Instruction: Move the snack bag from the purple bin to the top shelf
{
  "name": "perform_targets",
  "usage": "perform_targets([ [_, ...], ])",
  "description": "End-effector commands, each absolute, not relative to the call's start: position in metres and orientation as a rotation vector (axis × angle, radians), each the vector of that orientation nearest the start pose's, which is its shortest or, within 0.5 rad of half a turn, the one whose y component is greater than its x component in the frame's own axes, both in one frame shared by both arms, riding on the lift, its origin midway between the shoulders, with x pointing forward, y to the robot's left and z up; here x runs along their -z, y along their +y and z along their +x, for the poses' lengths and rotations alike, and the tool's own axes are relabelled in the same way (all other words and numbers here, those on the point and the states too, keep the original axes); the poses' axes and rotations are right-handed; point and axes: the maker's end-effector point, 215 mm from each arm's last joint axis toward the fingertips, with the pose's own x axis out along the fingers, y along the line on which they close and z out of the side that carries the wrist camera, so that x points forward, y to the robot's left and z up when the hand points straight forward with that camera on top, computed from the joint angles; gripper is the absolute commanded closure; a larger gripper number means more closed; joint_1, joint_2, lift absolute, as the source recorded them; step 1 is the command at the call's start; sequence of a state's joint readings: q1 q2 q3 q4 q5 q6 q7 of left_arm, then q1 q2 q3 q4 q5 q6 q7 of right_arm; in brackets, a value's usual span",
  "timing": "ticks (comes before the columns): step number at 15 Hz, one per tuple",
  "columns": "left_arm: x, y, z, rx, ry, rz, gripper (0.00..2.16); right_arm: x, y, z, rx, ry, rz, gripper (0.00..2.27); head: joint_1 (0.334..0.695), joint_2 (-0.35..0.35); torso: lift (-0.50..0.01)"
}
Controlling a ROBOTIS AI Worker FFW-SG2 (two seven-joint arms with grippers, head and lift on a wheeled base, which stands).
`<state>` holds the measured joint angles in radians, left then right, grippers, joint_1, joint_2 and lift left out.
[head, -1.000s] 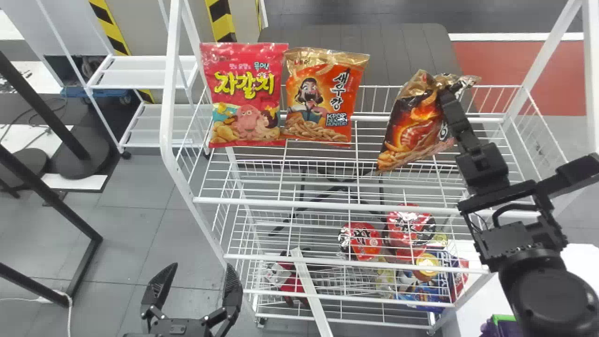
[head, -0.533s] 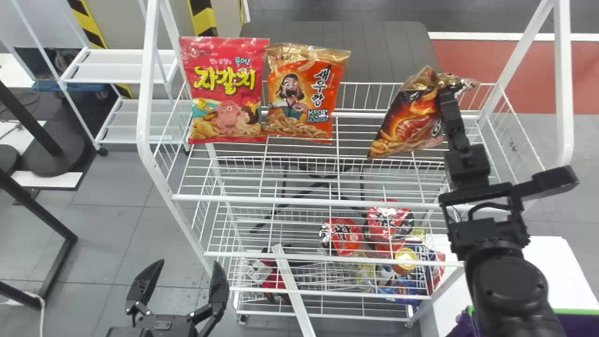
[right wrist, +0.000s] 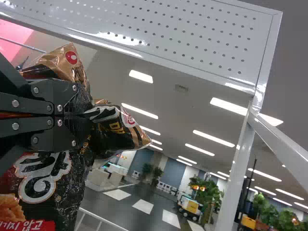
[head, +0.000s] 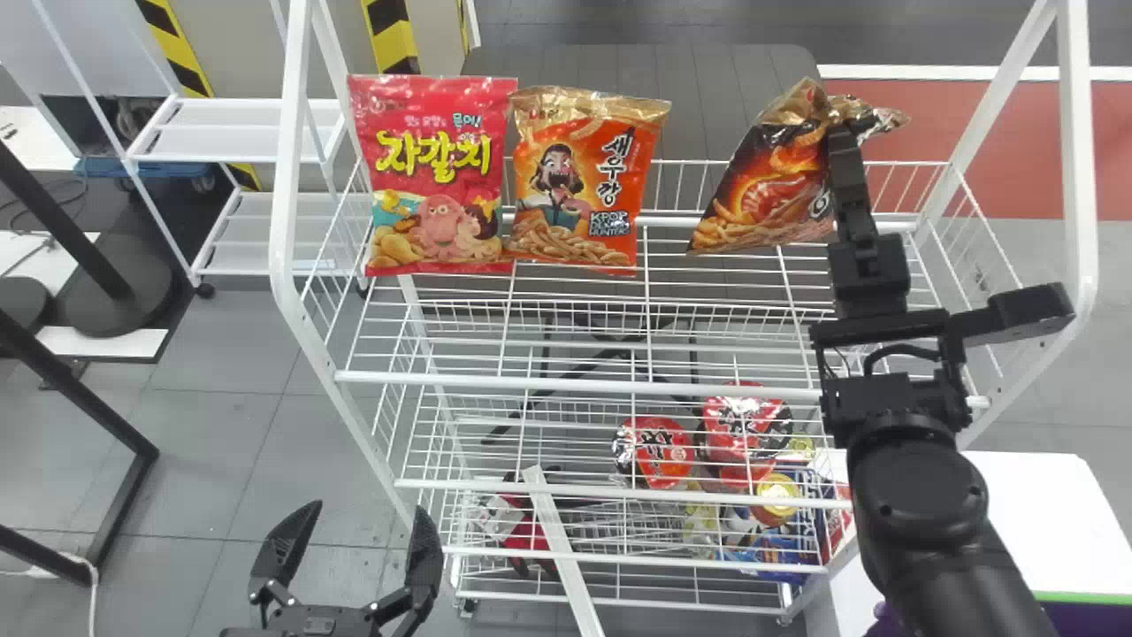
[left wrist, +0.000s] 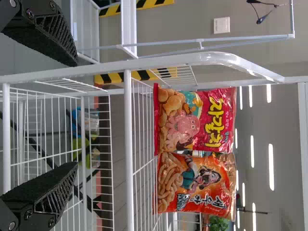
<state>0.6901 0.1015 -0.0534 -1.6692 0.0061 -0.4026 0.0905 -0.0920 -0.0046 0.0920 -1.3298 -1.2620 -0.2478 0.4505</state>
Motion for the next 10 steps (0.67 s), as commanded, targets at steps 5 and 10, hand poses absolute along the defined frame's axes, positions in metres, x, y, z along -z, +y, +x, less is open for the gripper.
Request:
perform_targets([
  [5,0.49,0.234,0.325,0.01,0.189,0.063,0.08,0.341,-0.188,0.621,-0.225,-0.235,1.247,2.25,0.695,0.03,0.0],
  [10,0.489,0.235,0.325,0.01,0.186,0.065,0.08,0.349,-0.184,0.63,-0.216,-0.225,1.233,2.25,0.695,0.056,0.0],
])
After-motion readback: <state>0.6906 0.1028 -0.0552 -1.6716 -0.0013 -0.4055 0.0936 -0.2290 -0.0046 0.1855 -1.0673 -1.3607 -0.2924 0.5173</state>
